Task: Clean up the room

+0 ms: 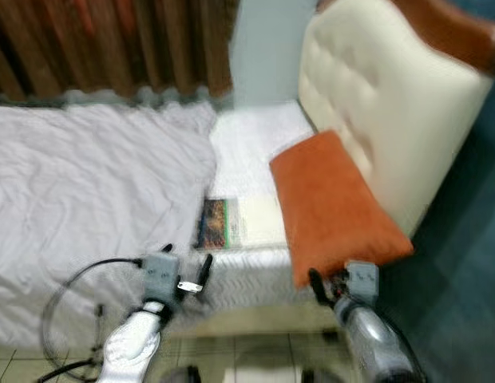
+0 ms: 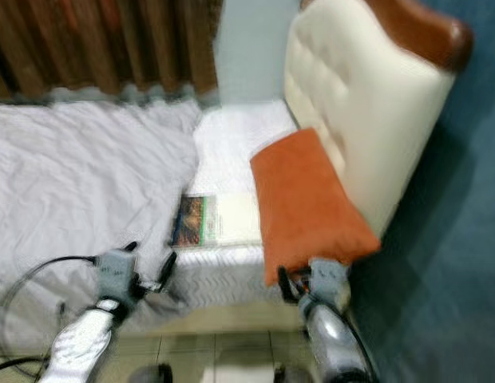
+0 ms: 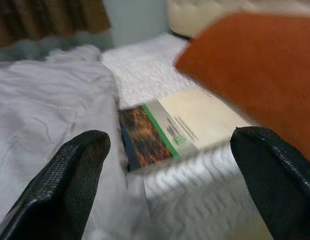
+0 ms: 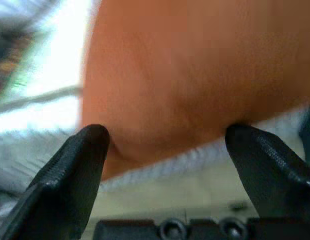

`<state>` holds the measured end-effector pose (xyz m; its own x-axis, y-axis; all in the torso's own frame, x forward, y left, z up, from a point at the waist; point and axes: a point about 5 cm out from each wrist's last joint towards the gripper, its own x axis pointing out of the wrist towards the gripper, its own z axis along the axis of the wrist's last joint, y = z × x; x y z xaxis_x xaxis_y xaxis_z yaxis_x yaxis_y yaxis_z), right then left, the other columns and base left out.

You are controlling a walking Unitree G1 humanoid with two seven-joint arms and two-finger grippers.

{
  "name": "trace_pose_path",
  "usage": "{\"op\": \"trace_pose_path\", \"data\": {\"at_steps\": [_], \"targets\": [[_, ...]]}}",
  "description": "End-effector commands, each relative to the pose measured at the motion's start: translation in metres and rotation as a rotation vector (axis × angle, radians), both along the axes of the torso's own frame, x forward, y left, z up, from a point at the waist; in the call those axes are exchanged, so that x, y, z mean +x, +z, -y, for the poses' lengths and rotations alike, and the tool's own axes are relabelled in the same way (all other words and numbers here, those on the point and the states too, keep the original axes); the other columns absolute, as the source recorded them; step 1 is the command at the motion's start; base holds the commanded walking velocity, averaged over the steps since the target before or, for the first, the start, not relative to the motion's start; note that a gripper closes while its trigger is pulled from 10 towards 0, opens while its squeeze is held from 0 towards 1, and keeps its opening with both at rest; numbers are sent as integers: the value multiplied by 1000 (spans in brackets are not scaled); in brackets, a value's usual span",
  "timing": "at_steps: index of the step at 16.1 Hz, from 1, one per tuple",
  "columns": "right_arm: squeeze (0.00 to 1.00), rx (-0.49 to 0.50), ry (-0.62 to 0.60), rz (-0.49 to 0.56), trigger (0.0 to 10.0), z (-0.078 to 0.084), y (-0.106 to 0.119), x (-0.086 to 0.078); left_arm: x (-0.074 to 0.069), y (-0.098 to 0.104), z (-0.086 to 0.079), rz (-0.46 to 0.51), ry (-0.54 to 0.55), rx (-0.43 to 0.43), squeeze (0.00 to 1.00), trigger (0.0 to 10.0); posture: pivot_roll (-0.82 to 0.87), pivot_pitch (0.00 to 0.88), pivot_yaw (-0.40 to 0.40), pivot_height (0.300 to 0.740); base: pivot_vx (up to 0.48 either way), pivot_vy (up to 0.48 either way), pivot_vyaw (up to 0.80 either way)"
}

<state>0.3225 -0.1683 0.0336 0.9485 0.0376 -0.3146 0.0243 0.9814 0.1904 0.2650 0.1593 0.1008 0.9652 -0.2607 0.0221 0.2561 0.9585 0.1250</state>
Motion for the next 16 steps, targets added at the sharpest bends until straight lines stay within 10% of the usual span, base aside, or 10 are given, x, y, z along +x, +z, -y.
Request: {"op": "trace_pose_path", "data": {"at_steps": [1, 10, 16], "targets": [[0, -20, -14, -27, 10000, -5, 6, 11, -6, 7, -8, -8, 0, 12, 0, 10000, 104, 232, 33, 600, 0, 0, 0], [0, -354, 4, 456, 10000, -9, 145, 79, -39, 11, -4, -87, 28, -25, 0, 10000, 117, 261, -4, 600, 0, 0, 0], [0, -99, -11, 182, 10000, -15, 86, 63, -37, 8, -2, -116, 17, -26, 0, 10000, 103, 266, 2, 600, 0, 0, 0]]}}
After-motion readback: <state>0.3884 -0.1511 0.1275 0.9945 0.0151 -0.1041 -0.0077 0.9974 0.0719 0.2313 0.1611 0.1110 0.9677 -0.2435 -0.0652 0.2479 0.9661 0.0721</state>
